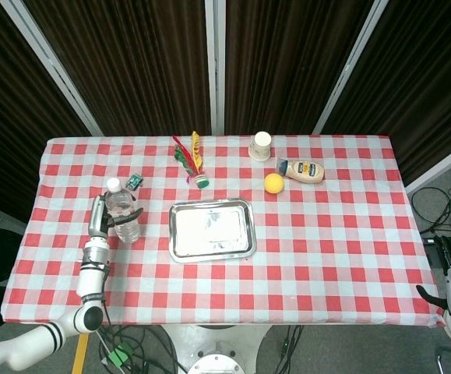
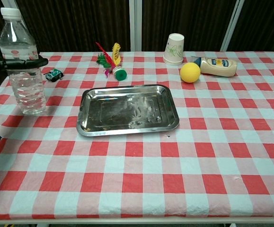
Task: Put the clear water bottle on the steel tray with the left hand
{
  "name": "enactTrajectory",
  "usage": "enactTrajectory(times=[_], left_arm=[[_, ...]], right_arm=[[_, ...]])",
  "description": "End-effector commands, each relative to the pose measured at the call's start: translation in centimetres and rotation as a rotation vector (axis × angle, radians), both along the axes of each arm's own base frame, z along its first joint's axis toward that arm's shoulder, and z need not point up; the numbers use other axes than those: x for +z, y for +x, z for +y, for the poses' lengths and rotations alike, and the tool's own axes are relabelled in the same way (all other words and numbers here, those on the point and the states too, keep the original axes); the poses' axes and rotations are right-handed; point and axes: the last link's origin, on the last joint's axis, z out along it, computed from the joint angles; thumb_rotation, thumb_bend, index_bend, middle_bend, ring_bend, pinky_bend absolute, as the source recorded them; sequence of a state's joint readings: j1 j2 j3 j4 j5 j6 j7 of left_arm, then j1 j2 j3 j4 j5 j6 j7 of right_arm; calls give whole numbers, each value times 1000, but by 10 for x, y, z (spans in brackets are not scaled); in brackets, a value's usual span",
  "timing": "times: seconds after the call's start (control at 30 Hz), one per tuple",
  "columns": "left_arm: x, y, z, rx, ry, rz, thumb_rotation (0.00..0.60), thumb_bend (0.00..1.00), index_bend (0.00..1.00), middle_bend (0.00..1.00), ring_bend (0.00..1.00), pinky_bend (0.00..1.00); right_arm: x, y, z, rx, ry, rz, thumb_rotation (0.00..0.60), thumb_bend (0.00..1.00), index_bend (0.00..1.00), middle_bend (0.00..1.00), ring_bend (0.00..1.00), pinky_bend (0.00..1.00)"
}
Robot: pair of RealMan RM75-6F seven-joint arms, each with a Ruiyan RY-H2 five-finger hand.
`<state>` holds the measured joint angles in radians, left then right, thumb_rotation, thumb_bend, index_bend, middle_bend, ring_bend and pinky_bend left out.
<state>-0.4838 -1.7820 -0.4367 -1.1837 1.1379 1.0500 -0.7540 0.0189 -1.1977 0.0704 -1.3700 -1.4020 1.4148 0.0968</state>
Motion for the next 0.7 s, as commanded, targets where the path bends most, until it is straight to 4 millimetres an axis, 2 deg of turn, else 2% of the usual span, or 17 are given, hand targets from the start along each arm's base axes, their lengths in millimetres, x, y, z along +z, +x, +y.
enactTrajectory(times=[0.03, 0.1, 0.23, 0.33, 0.4, 0.5, 0.57, 0.6, 0.7], left_arm=[[22, 22, 13, -63, 53, 10, 600, 186, 643, 626, 587, 648], [34, 38, 22, -107, 74, 15, 600, 188, 648, 630, 592, 651], [69, 84, 48, -220, 142, 18, 600, 189, 649, 630, 592, 651], [85, 99, 49, -270, 181, 29, 600, 189, 648, 630, 592, 651], [78, 86, 38, -253, 159, 45, 600, 209, 647, 630, 592, 647], [45, 39, 15, -121, 26, -29, 600, 315, 639, 628, 585, 631], [43, 39, 20, -128, 36, -12, 600, 356, 647, 635, 585, 631], [50, 50, 27, -170, 70, -5, 600, 362, 651, 640, 585, 632], [89, 103, 53, -337, 235, -19, 600, 362, 653, 643, 585, 636]], right_arm=[[0, 0, 0, 1, 1, 0, 600, 101, 0, 43, 0, 0], [0, 0, 0, 2, 2, -1, 600, 101, 0, 43, 0, 0], [-1, 0, 1, 1, 9, 0, 600, 101, 0, 43, 0, 0], [-1, 1, 2, 2, 11, 1, 600, 101, 0, 43, 0, 0], [-1, 1, 2, 1, 12, 0, 600, 101, 0, 44, 0, 0], [-1, 0, 1, -2, 18, -5, 600, 101, 0, 49, 0, 0], [-1, 1, 1, -2, 19, -5, 600, 101, 0, 50, 0, 0], [-1, 1, 2, -2, 20, -3, 600, 101, 0, 50, 0, 0], [-2, 0, 3, -4, 23, 1, 600, 101, 0, 50, 0, 0]])
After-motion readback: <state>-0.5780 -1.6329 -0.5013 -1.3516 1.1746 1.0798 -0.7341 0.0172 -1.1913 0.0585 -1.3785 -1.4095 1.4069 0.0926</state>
